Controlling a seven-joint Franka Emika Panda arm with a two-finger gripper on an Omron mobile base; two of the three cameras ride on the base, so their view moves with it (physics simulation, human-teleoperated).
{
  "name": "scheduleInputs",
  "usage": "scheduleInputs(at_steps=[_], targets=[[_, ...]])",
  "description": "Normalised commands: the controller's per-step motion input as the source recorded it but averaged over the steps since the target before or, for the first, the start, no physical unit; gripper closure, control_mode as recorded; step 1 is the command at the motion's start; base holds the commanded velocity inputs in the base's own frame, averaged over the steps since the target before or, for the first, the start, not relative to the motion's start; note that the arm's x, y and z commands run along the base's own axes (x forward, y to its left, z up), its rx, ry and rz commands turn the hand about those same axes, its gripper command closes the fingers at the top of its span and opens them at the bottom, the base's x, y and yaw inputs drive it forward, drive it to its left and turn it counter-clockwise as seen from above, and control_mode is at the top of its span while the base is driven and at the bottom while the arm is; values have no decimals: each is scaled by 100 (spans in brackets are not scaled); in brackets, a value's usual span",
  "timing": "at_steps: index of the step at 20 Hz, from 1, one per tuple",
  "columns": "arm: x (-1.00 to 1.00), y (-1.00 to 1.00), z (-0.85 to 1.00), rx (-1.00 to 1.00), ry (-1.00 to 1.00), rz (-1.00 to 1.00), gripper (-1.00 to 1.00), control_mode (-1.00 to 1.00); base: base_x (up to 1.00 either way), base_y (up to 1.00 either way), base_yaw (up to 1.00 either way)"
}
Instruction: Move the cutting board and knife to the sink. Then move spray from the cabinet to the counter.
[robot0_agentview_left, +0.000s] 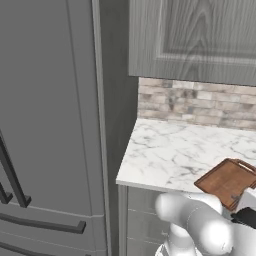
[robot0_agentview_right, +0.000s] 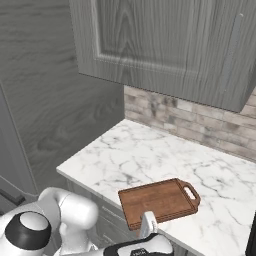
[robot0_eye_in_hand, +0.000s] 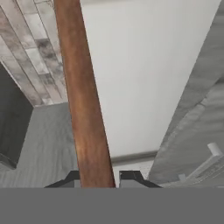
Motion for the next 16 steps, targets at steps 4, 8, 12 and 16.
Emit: scheduleInputs(at_steps=[4, 8, 12, 16], targets=[[-67, -27, 30, 14, -22, -1, 100, -100, 0, 0, 0], [-55, -30, 85, 13, -25, -7, 100, -100, 0, 0, 0], [-51, -9, 98, 6, -14, -3, 100, -100, 0, 0, 0], [-20, 26, 80, 0, -6, 0, 100, -100, 0, 0, 0]])
